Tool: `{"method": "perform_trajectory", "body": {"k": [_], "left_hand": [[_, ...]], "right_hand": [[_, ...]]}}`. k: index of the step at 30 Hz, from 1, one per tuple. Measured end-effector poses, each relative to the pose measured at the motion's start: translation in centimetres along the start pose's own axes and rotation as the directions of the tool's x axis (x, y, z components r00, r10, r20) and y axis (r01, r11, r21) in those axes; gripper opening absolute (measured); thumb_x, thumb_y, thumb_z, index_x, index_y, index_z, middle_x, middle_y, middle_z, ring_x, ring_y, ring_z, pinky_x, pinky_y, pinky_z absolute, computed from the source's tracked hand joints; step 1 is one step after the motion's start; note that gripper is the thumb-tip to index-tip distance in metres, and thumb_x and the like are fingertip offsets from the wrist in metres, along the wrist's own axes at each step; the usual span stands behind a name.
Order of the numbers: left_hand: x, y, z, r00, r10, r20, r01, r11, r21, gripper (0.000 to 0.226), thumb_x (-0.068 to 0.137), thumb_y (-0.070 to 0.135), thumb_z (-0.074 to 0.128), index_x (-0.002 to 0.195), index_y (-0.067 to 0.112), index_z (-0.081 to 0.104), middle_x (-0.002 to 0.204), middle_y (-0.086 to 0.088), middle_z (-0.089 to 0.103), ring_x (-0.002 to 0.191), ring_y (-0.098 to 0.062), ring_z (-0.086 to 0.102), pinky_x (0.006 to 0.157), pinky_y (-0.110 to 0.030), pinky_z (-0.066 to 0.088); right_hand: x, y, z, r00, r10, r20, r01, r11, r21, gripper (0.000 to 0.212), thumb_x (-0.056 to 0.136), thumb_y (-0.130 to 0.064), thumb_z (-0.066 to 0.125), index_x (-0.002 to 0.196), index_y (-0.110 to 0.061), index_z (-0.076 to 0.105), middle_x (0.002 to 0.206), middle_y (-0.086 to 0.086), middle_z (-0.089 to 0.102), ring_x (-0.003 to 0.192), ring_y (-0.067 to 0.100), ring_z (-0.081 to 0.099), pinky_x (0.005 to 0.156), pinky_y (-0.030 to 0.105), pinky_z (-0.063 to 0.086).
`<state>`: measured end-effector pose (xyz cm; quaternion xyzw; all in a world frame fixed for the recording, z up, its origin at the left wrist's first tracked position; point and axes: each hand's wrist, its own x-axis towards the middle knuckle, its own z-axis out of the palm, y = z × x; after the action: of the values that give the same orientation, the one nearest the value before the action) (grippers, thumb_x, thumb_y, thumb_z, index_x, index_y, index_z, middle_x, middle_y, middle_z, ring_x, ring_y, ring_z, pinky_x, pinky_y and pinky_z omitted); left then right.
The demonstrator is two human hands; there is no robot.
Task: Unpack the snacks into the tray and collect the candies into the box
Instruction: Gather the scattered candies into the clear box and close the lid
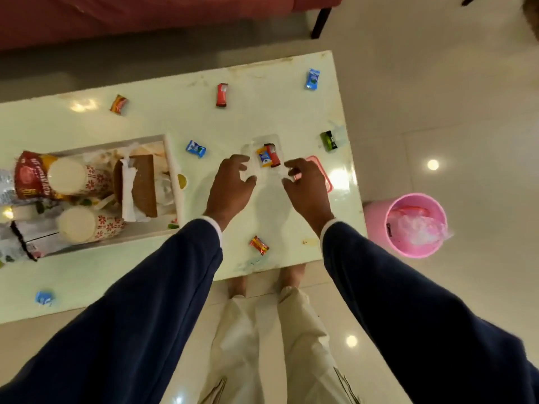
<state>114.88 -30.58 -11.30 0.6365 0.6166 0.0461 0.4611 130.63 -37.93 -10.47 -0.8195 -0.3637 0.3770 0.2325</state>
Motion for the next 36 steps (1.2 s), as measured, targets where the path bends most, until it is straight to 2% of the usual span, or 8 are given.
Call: {"method": "perform_trajectory", "body": {"k": [4,11,15,19,22,30,33,36], "left_hand": [[-4.8,-2.2,-3.8,0.997,0.068,0.044,-0.076,0.978,0.197,0.035,0.095,0.011,0.06,0.129,0.019,0.059,0.126,-0.005,0.057,0.108,-0.027,0.063,0.094,-0.047,0.051],[-11.0,-5.9,-14.4,0.995,0.044,-0.095,0.006,0.883,0.469,0.037,0.093,0.013,0.059,0.13,0.018,0.058,0.136,-0.007,0.054,0.12,-0.033,0.056,0.094,-0.05,0.047],[-12.3,-9.7,-21.2,0.984,0.022,-0.175,0.07,0.863,0.5,0.037,0.093,0.014,0.058,0.129,0.02,0.057,0.137,-0.004,0.052,0.125,-0.031,0.051,0.097,-0.051,0.042],[-12.7,-15.6,-28.0,0.96,0.02,-0.28,0.126,0.862,0.491,0.043,0.09,0.014,0.058,0.132,0.022,0.057,0.138,-0.005,0.051,0.122,-0.032,0.053,0.096,-0.05,0.043],[-12.7,-21.1,-32.5,0.935,-0.028,-0.355,0.184,0.891,0.415,0.04,0.092,0.013,0.057,0.131,0.021,0.057,0.135,-0.006,0.052,0.118,-0.032,0.054,0.093,-0.049,0.043],[-7.3,-40.1,-43.8,0.914,-0.127,-0.385,0.211,0.96,0.185,0.043,0.092,0.012,0.056,0.134,0.021,0.056,0.136,-0.005,0.05,0.121,-0.031,0.053,0.098,-0.046,0.044],[-3.3,-44.8,-46.9,0.909,-0.114,-0.402,0.18,0.975,0.132,0.043,0.091,0.012,0.058,0.134,0.018,0.055,0.139,-0.009,0.052,0.13,-0.03,0.049,0.106,-0.044,0.042],[1.1,-46.7,-49.1,0.916,-0.098,-0.39,0.154,0.981,0.116,0.046,0.093,0.016,0.059,0.139,0.02,0.052,0.142,-0.009,0.049,0.128,-0.03,0.052,0.101,-0.042,0.044]], "right_hand": [[-2.9,-1.2,-0.4,0.992,-0.071,0.104,0.073,0.997,-0.016,0.031,0.093,-0.012,0.065,0.124,-0.019,0.065,0.111,-0.003,0.059,0.086,0.017,0.065,0.086,0.036,0.058],[-4.4,-10.6,3.4,0.872,-0.368,0.322,0.394,0.919,-0.016,0.035,0.096,-0.016,0.061,0.13,-0.023,0.059,0.119,-0.004,0.057,0.091,0.011,0.063,0.074,0.024,0.047],[-5.5,-17.0,8.5,0.751,-0.492,0.44,0.562,0.826,-0.035,0.038,0.095,-0.013,0.059,0.132,-0.018,0.057,0.124,0.002,0.057,0.105,0.022,0.064,0.086,0.038,0.054],[-6.8,-22.5,15.3,0.658,-0.54,0.525,0.666,0.743,-0.071,0.037,0.094,-0.011,0.057,0.13,-0.015,0.057,0.13,0.005,0.055,0.112,0.027,0.06,0.085,0.036,0.051],[-7.8,-26.4,20.8,0.616,-0.556,0.558,0.708,0.702,-0.082,0.039,0.093,-0.006,0.057,0.131,-0.013,0.058,0.128,0.009,0.057,0.115,0.029,0.058,0.096,0.038,0.049],[-7.4,-38.0,39.8,0.654,-0.54,0.53,0.713,0.674,-0.193,0.031,0.091,-0.009,0.057,0.121,-0.018,0.063,0.111,0.002,0.064,0.1,0.026,0.063,0.095,0.042,0.048],[-5.6,-42.0,46.5,0.688,-0.536,0.489,0.683,0.705,-0.19,0.027,0.094,-0.013,0.055,0.117,-0.022,0.064,0.107,-0.005,0.06,0.081,0.009,0.058,0.077,0.025,0.043],[-4.0,-44.0,50.8,0.738,-0.524,0.426,0.64,0.743,-0.195,0.023,0.096,-0.012,0.052,0.112,-0.022,0.065,0.104,-0.011,0.056,0.078,0.006,0.053,0.074,0.023,0.04]]}}
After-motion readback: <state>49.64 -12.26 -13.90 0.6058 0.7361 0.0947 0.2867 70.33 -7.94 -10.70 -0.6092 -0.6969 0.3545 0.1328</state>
